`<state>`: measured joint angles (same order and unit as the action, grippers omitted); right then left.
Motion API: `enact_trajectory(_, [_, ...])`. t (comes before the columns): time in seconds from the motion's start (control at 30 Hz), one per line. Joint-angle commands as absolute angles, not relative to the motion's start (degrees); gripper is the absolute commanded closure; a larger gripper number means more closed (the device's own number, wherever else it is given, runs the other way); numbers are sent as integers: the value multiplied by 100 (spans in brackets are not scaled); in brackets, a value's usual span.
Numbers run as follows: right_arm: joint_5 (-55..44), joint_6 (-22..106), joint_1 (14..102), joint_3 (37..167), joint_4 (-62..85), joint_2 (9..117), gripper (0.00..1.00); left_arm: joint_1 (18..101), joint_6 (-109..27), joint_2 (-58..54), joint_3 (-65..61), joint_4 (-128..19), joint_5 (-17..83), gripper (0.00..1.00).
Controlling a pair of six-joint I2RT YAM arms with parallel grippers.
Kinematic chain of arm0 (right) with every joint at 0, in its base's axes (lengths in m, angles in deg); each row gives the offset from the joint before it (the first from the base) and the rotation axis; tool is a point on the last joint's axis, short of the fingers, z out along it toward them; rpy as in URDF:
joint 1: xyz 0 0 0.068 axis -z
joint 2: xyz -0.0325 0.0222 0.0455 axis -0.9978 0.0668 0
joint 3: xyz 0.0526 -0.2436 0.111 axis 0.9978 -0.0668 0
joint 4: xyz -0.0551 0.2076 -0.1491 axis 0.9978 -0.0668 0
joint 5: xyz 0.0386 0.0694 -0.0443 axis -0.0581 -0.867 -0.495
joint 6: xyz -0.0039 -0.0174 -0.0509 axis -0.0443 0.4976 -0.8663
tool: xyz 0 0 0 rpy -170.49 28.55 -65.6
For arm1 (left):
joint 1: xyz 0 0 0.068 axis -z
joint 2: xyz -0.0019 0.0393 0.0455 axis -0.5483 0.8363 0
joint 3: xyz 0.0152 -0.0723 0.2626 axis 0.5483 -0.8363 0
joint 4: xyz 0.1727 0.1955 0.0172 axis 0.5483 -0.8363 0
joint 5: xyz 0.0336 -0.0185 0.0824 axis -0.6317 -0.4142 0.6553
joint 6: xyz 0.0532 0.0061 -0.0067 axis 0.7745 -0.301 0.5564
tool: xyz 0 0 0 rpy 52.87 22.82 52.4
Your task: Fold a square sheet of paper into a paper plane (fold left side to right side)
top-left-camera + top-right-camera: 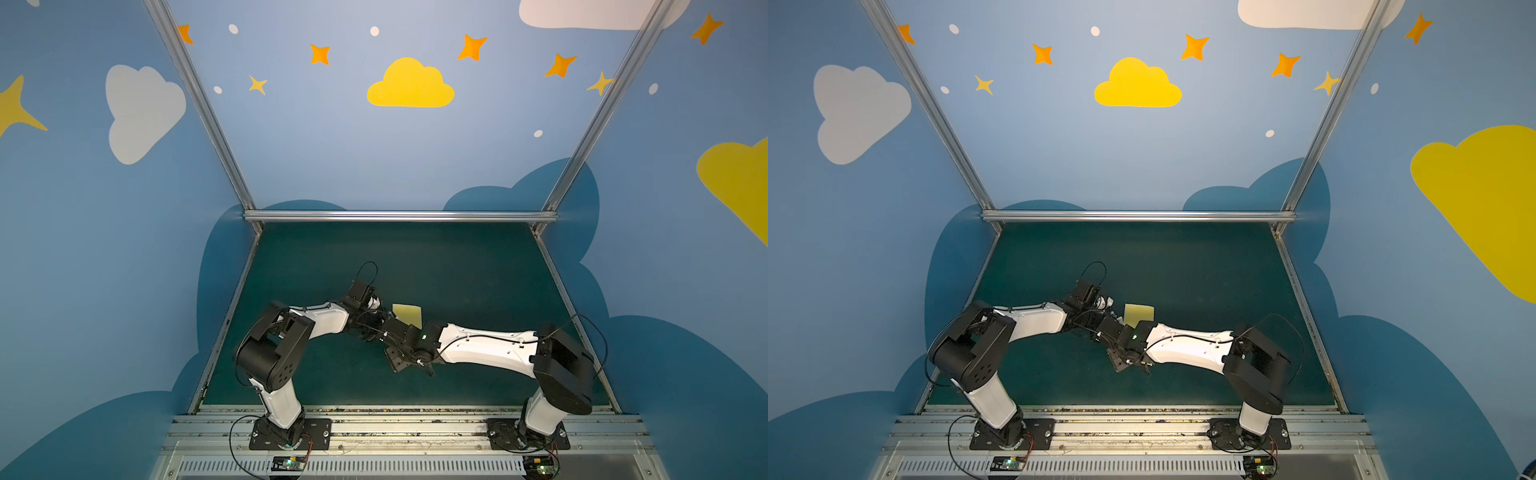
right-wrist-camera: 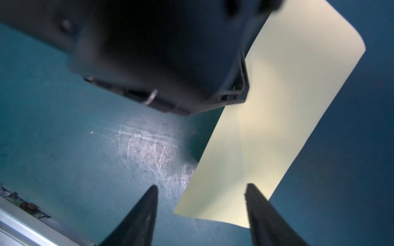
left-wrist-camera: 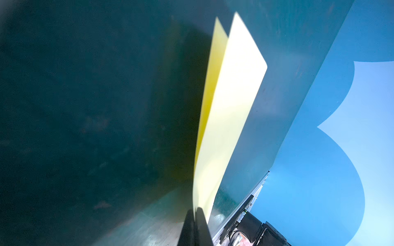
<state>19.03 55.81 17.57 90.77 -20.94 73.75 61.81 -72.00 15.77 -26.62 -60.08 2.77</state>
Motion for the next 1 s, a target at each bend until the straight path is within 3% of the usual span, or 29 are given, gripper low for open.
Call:
enact_trajectory(0.0, [2005,5614,1772,9051,-2301,7385,49,6184,-7143,1552,-2556,-6032,240,96])
enact_trajectory(0.17, [2009,5623,1797,8973,-2296,7327,64,6182,-7135,1553,-2536,-6032,231,96])
enact_trajectory(0.33, [2005,5645,1808,8915,-2270,7261,72,6188,-7116,1562,-2517,-6058,224,96])
enact_trajectory(0.97, [2160,5619,1963,8873,-2380,6971,68,6182,-7037,1588,-2488,-6111,213,96])
